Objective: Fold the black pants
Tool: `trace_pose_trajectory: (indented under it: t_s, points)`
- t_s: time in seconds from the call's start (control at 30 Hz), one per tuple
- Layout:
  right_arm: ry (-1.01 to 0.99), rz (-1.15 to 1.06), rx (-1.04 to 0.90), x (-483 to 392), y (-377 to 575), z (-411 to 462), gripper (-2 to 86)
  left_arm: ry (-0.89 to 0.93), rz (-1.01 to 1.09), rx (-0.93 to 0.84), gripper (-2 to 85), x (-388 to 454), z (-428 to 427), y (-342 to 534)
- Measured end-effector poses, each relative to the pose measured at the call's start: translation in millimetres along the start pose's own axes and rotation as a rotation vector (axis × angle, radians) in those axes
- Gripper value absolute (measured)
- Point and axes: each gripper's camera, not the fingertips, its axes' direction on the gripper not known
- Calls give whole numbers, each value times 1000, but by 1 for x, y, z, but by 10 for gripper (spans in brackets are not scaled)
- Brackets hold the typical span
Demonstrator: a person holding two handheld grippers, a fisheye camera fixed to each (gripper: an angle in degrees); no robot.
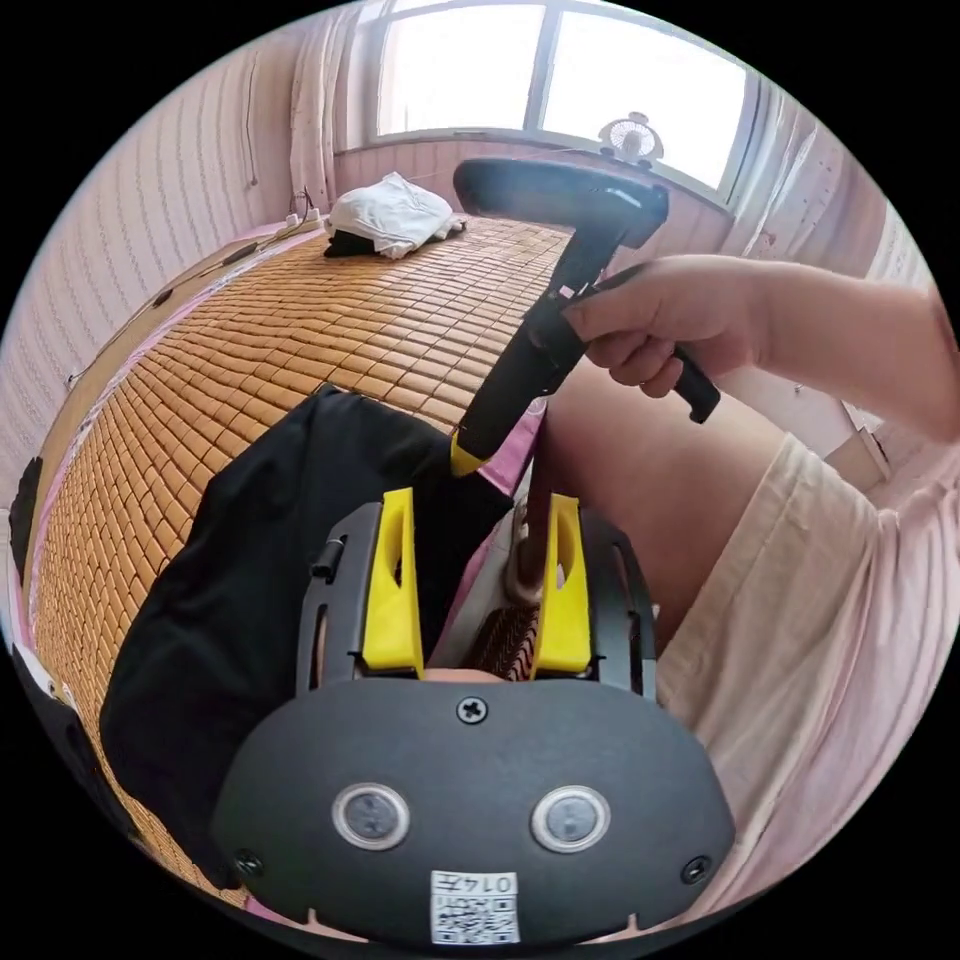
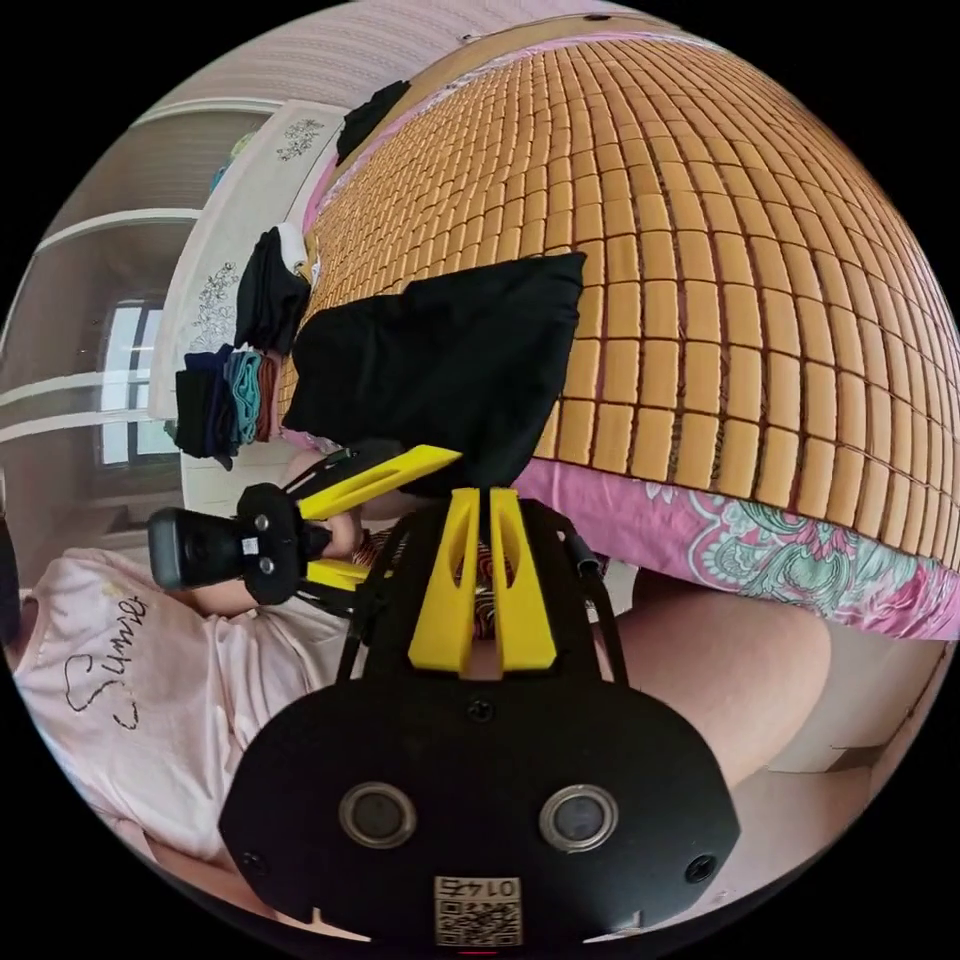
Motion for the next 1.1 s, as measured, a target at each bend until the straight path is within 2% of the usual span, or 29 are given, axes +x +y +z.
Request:
trace_pose_trajectory:
  t_s: [0.1,0.17,0.27,0.33,0.5,0.6,0.7,0.77,0.9,1.0,1.1]
  points:
    - [-98,-75,31,-8,-3,-32,28,-102,-82,-4,112,-8,-2,-5]
    - [-162,-89,128,-3,-1,-68,45,-114,-107,29,40,-18,-12,2]
    - [-123,-2,286,33,5,-102,108,-49,-152,78,28,-30,-27,14]
    - [-124,66,295,59,1,-102,131,-44,-156,96,25,-32,-35,20]
    - [-437,147,398,102,-14,-89,130,-13,-135,93,30,-32,-51,32]
    - [-533,227,405,121,-19,-81,64,-8,-113,104,33,-29,-56,35]
    - [-768,280,564,139,-1,-95,33,47,-122,132,33,-31,-56,26]
    - [-851,225,697,140,14,-127,28,141,-160,241,33,-39,-66,11]
    - [-795,86,764,114,18,-182,26,257,-228,438,31,-56,-92,1]
    - [-680,-57,663,56,-12,-196,29,262,-318,528,31,-78,-119,21]
    - [-611,-178,502,-25,-62,-155,38,210,-424,550,34,-104,-146,68]
